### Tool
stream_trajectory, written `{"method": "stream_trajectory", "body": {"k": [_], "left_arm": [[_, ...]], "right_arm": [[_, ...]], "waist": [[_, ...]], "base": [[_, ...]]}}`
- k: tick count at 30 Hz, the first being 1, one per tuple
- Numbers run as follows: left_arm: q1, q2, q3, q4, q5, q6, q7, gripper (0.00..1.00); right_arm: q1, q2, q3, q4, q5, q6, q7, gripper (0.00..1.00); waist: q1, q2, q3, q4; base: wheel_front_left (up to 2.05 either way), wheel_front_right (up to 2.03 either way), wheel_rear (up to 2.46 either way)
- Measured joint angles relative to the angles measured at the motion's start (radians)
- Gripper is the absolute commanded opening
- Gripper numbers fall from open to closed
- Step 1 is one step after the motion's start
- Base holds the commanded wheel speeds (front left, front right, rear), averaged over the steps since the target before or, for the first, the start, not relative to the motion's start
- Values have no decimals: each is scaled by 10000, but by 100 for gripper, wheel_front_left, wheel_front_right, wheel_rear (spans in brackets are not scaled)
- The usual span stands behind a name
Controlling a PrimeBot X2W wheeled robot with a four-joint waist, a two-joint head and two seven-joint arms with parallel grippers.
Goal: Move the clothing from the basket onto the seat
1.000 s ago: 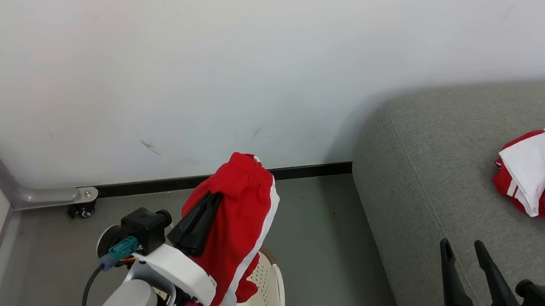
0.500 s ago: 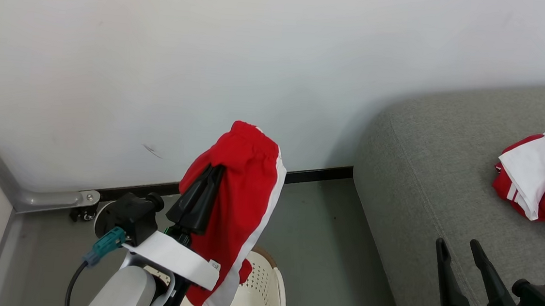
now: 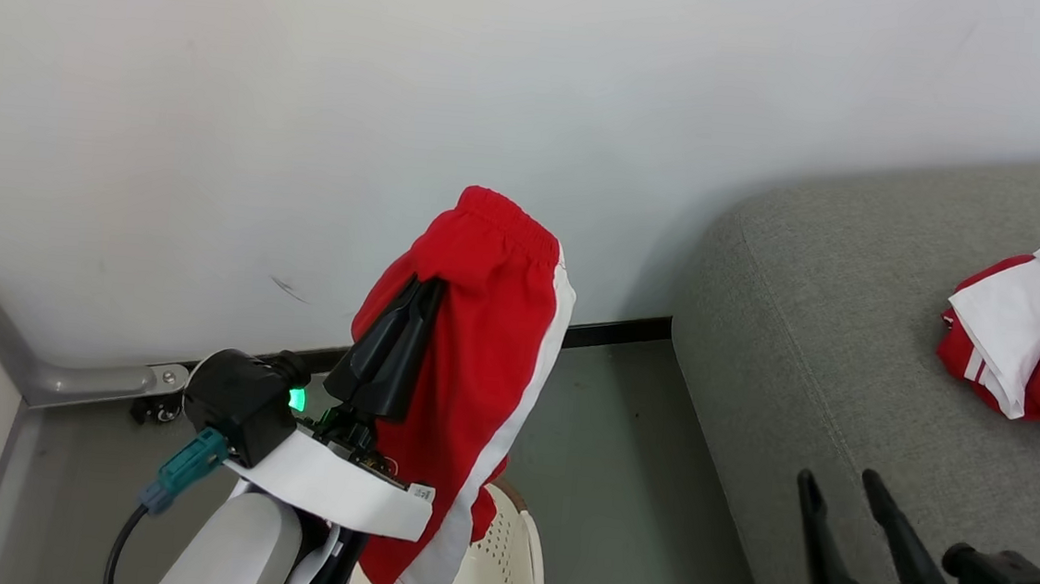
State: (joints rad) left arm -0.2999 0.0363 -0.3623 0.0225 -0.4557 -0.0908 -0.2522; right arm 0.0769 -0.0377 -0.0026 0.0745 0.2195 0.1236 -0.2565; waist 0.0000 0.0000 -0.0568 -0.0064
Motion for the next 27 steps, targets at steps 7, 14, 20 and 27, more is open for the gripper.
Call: {"method": "stream_trajectory", "body": {"k": [7,14,20,27], "left_arm": [[1,4,-56,-245,0,0,0,0],[1,4,-81,-439,0,0,-2,0],[-3,4,-173,-485,148,0,-2,0],[-28,6,-282,-533,182,-2,-2,0]], "right_arm": [[14,-79,1488,-479,-928,0,0,100],[10,-451,2558,-978,-1160,0,0,100],[5,-802,3900,-1304,-1156,0,0,100],[-24,-1009,4974,-1615,-1152,2,0,100]], "waist": [[0,0,-3,-15],[0,0,-2,-35],[0,0,-11,-32],[0,0,-48,-26]], "base": [[0,0,0],[0,0,0],[0,0,0],[0,0,0]]}}
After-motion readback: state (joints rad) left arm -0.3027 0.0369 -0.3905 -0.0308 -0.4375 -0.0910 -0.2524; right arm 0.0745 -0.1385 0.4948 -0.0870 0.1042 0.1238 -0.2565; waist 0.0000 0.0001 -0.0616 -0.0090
